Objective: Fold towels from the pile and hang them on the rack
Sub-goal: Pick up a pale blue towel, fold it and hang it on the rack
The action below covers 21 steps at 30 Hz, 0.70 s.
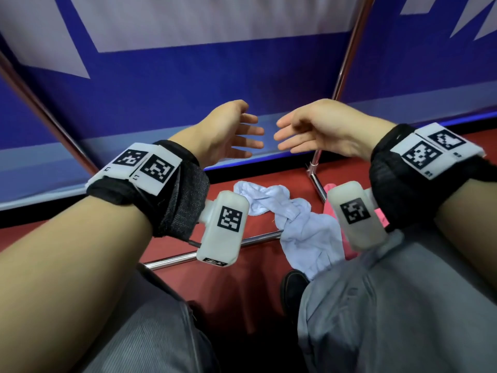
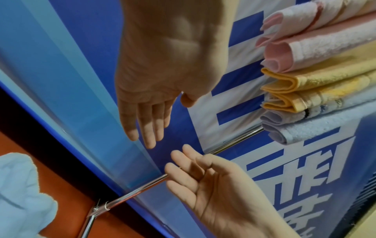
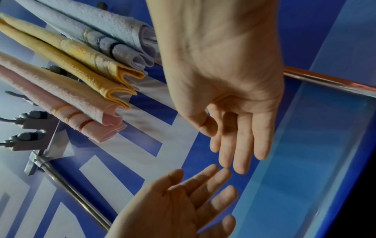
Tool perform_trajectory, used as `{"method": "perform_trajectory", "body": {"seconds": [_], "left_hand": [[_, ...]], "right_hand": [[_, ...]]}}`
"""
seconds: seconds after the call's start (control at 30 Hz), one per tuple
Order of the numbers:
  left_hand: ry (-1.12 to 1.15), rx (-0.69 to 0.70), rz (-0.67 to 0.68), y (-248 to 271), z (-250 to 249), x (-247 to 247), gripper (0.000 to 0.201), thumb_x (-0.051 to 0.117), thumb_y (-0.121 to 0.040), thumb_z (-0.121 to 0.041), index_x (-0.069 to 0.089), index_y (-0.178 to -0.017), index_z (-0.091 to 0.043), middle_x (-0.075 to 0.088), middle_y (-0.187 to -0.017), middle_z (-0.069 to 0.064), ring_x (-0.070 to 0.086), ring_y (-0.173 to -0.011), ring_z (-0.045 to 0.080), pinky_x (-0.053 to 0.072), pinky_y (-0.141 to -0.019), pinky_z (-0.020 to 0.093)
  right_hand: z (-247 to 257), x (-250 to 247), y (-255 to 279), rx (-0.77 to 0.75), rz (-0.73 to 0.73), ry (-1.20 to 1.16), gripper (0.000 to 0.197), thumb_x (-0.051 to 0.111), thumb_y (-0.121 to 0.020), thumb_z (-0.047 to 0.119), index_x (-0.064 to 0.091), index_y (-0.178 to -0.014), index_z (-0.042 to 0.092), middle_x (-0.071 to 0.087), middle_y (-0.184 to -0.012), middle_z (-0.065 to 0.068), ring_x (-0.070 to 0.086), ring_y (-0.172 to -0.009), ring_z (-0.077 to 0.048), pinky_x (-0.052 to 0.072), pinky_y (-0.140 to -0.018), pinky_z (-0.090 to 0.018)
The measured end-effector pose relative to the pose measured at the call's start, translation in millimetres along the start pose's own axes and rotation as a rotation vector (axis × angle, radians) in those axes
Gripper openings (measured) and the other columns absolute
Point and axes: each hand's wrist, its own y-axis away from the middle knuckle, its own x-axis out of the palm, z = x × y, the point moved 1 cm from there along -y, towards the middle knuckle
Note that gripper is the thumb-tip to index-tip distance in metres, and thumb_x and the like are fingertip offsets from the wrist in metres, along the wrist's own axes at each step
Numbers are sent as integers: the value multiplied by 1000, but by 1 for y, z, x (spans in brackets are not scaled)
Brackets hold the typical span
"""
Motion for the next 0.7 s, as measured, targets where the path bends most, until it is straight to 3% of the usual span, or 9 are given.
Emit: {"method": "perform_trajectory", "body": {"seconds": [0.17,0.27,0.33,0.4,0.47,0.53,0.6,0.7], "left_hand": [[-37,3,4,5,3,-1,34,25,-99,-32,55,-97,-15,67,-97,2,64,-76,17,48,-71,30],[-48,-4,-4,8,7,-2,33,26,-99,-31,55,-90,-17,67,-93,0,63,-73,16,47,-72,29],[-76,-3,-25,9,9,-2,30,29,-98,-28,55,-89,-17,68,-91,-1,63,-72,15,47,-71,28],[-157,23,-44,9,11,1,25,34,-96,-24,56,-89,-15,67,-90,-1,62,-71,16,46,-69,26],[-426,104,-57,11,13,4,22,39,-95,-18,59,-95,-9,67,-93,3,61,-70,19,45,-63,22],[-1008,199,-62,13,18,7,24,41,-93,-17,60,-103,-6,65,-101,8,60,-82,28,46,-67,25],[-1520,266,-61,18,22,14,26,40,-94,-19,60,-108,-11,63,-106,10,55,-86,31,37,-69,32],[-1685,295,-6,19,24,22,28,39,-96,-22,60,-109,-12,62,-110,9,52,-85,29,34,-68,32]], "right_hand": [[-6,-13,-2,7,-108,-10,20,40,-92,9,58,-99,10,67,-89,-5,67,-80,-17,52,-78,-26],[-17,-15,-8,44,-196,104,23,42,-92,10,60,-106,10,65,-86,-4,60,-71,-14,48,-67,-22],[-28,-15,-12,56,-224,317,25,47,-90,10,63,-107,2,63,-84,-6,55,-69,-17,41,-59,-24],[-39,-18,-14,38,-179,695,27,49,-87,8,66,-104,-4,64,-91,-12,59,-82,-24,44,-65,-27],[-49,-18,-15,22,-114,1004,26,46,-86,9,68,-97,2,69,-102,-12,61,-97,-29,50,-82,-31],[-62,-19,-20,47,-32,1072,24,45,-86,12,68,-94,7,69,-103,-7,61,-100,-27,50,-89,-33],[-77,-24,-29,97,26,1018,21,48,-88,13,68,-96,7,65,-97,-1,59,-98,-20,47,-87,-28],[-115,-34,-47,210,-73,775,22,53,-90,14,64,-107,5,55,-95,-7,51,-89,-21,43,-70,-25]]}}
